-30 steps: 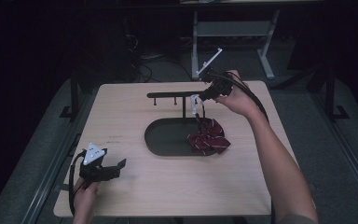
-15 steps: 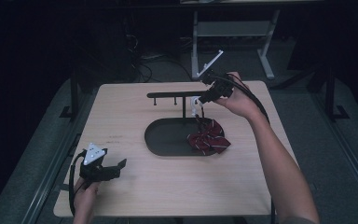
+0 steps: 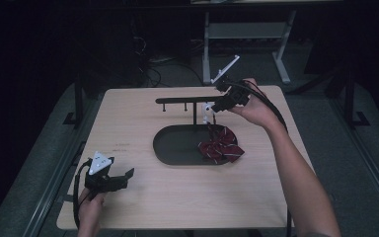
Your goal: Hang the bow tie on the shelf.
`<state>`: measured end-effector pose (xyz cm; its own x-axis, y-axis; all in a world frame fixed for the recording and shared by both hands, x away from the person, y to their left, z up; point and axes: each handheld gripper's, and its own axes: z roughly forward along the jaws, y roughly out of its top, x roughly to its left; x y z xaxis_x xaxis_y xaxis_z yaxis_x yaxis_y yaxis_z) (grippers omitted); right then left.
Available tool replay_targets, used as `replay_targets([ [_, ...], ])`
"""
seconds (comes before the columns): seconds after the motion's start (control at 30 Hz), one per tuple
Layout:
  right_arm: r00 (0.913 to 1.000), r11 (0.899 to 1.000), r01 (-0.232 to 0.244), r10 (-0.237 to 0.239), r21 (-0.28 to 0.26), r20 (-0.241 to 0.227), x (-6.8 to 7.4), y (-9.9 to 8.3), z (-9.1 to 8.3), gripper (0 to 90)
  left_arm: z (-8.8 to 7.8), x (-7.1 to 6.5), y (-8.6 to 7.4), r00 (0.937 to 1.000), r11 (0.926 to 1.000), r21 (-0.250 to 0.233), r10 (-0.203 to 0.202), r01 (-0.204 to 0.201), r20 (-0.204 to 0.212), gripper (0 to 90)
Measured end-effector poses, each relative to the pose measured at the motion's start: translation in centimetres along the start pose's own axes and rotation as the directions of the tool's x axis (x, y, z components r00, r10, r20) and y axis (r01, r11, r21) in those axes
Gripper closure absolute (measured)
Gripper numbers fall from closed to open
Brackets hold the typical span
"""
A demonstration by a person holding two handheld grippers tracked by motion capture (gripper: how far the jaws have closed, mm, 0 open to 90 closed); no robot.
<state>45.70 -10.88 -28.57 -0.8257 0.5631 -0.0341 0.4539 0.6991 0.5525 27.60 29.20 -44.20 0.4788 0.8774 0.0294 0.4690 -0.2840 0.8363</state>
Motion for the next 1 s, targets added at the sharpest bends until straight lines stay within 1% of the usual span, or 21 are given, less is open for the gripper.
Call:
replay_targets([
  [0.1, 0.9999, 1.000, 0.011, -0.012, -0.009, -0.004, 0.1, 0.0, -0.1, 69.8, 0.0, 0.0, 0.0, 1.0000, 1.0000, 0.001, -0.001, 0.001, -0.001, 13.6],
  [0.33, 0.9998, 1.000, 0.008, -0.009, -0.016, -0.020, 0.3, -0.3, -0.5, 68.8, -0.1, 0.0, 0.0, 1.0000, 1.0000, 0.000, -0.004, 0.004, -0.002, 13.5],
  [0.4, 0.9996, 1.000, 0.005, -0.006, -0.022, -0.027, 0.3, -0.5, -0.5, 68.6, 0.0, 0.0, 0.0, 1.0000, 1.0000, 0.000, -0.005, 0.005, -0.002, 13.6],
  [0.47, 0.9995, 1.000, 0.003, -0.004, -0.024, -0.032, 0.3, -0.7, -0.5, 68.0, 0.0, -0.1, 0.0, 1.0000, 1.0000, 0.009, 0.001, -0.001, 0.000, 13.5],
  [0.63, 0.9991, 0.999, -0.004, 0.002, -0.037, -0.042, 0.4, -1.2, -0.6, 66.6, -0.1, -0.1, 0.0, 1.0000, 1.0000, 0.005, -0.001, 0.001, -0.001, 13.6],
  [0.9, 0.9987, 0.999, -0.002, 0.000, -0.036, -0.051, 0.6, -2.0, -0.8, 64.5, 0.0, -0.1, 0.0, 1.0000, 1.0000, 0.009, 0.000, 0.000, 0.000, 13.6],
  [1.0, 0.9983, 0.999, -0.006, 0.003, -0.043, -0.057, 0.6, -2.4, -0.9, 64.0, -0.1, -0.1, 0.1, 1.0000, 1.0000, 0.003, 0.002, -0.002, 0.000, 13.5],
])
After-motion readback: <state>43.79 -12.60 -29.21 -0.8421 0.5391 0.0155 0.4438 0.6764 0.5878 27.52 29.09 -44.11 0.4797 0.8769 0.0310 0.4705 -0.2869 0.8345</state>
